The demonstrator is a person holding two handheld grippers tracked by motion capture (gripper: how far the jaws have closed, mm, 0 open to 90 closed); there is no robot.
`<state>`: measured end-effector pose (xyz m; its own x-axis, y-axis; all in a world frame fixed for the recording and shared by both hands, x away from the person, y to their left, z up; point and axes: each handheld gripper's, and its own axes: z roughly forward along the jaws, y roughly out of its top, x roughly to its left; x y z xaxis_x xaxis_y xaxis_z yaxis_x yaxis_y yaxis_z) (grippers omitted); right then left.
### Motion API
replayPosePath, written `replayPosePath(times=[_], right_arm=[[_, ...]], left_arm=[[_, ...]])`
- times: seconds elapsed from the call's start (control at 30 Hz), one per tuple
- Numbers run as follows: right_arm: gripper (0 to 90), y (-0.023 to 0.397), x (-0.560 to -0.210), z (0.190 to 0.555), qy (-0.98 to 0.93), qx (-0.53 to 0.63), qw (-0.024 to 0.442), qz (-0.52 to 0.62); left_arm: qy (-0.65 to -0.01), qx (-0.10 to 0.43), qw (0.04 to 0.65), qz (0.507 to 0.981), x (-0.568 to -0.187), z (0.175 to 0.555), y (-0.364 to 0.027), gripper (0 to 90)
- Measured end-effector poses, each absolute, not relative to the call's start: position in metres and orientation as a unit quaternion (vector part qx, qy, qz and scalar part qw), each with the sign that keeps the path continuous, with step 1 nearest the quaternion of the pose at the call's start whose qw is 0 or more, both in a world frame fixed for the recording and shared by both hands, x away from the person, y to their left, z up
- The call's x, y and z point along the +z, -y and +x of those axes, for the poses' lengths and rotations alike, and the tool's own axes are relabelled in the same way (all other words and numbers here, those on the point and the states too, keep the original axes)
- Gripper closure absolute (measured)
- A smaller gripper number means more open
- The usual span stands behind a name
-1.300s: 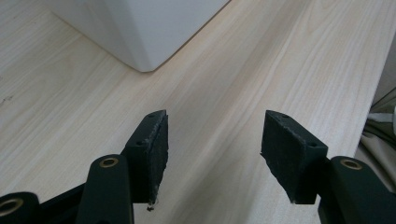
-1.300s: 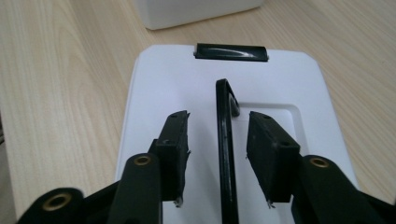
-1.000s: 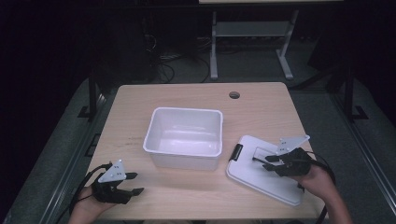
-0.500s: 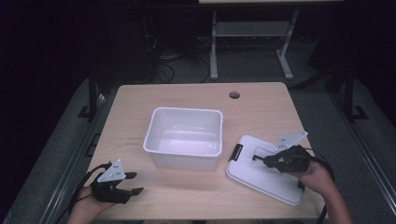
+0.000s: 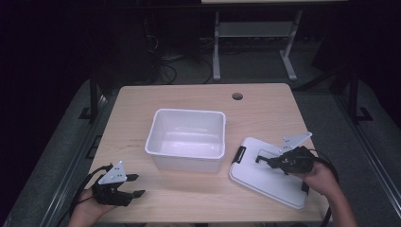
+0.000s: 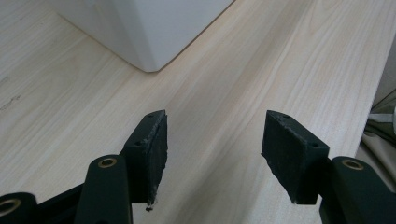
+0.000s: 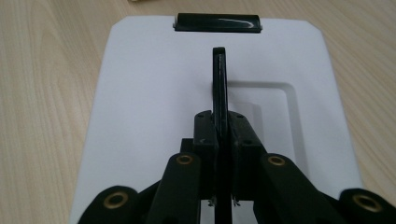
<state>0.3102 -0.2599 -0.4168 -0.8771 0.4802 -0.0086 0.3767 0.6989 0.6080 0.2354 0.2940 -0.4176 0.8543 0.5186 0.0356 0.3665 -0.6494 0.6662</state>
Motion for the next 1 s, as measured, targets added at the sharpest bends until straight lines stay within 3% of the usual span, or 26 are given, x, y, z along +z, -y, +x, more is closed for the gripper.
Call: replayPosePath(times=[1.0], right_arm=[[83.8,0.262,-0.379,0.306,-0.918,0.324,0.090,0.210]], left_arm=[[-0.250,0.112,0.343,0.899,-0.418,0.235,-0.298,38.5]])
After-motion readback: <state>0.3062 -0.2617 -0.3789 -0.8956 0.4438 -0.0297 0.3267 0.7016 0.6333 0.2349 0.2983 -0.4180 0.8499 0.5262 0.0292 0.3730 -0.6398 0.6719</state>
